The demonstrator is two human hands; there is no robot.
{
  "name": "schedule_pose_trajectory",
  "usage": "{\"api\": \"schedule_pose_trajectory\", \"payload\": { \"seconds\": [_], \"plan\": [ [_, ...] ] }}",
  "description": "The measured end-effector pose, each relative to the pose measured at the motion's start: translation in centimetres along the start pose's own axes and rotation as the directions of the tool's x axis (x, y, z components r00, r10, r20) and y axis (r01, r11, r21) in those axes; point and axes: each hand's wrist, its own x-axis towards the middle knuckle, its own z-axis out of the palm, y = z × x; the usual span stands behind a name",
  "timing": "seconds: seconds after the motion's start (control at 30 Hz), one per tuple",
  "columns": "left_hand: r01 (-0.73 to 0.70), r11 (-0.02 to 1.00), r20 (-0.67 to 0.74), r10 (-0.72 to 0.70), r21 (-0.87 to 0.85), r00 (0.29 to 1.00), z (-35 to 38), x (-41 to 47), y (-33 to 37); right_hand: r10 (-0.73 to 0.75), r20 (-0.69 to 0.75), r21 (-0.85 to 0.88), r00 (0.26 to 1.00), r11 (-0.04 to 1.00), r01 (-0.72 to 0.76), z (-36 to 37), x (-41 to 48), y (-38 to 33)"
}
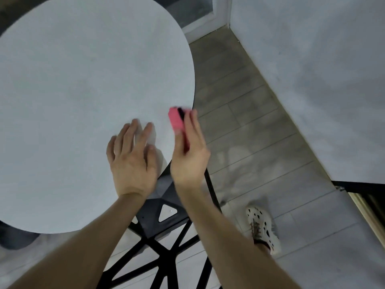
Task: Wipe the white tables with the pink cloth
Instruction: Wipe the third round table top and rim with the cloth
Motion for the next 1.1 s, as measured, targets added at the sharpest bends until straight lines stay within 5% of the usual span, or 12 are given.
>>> {"api": "schedule_pose_trajectory", "payload": {
  "seconds": [0.1,0.3,0.4,0.53,0.77,1.0,1.1],
  "plan": [
    [-0.006,1.000,-0.008,0.006,0.004,1.000,0.0,0.0,0.0,-0.022,0.032,0.053,0.999,0.998,0.020,-0.3,-1.4,0.6],
    [0.001,1.000,-0.033,-0.001,0.009,0.999,0.4,0.6,0.0,0.026,-0.056,-0.007,0.998,1.000,-0.027,2.6,9.3,1.3],
    [-0.001,1.000,-0.041,0.002,0.003,0.999,0.3,0.5,0.0,-0.004,-0.107,-0.025,0.994,1.000,0.002,2.3,5.0,0.3],
    [-0.005,1.000,-0.026,0.005,0.010,1.000,0.3,0.6,0.0,-0.079,0.051,-0.002,0.996,0.997,0.079,-0.1,-1.5,0.2],
    [-0.015,1.000,-0.034,0.015,-0.004,0.999,0.3,0.6,0.1,-0.064,0.023,-0.049,0.998,0.997,0.066,3.4,13.1,1.1],
    [0.012,1.000,-0.022,-0.012,-0.009,1.000,0.3,0.7,0.1,-0.037,0.110,0.037,0.993,0.999,0.033,-2.1,-5.2,-0.4],
    [0.011,1.000,-0.011,-0.012,-0.009,1.000,0.2,0.7,0.2,-0.054,0.083,0.034,0.995,0.998,0.051,-1.3,-0.3,0.3]
  ]
}}
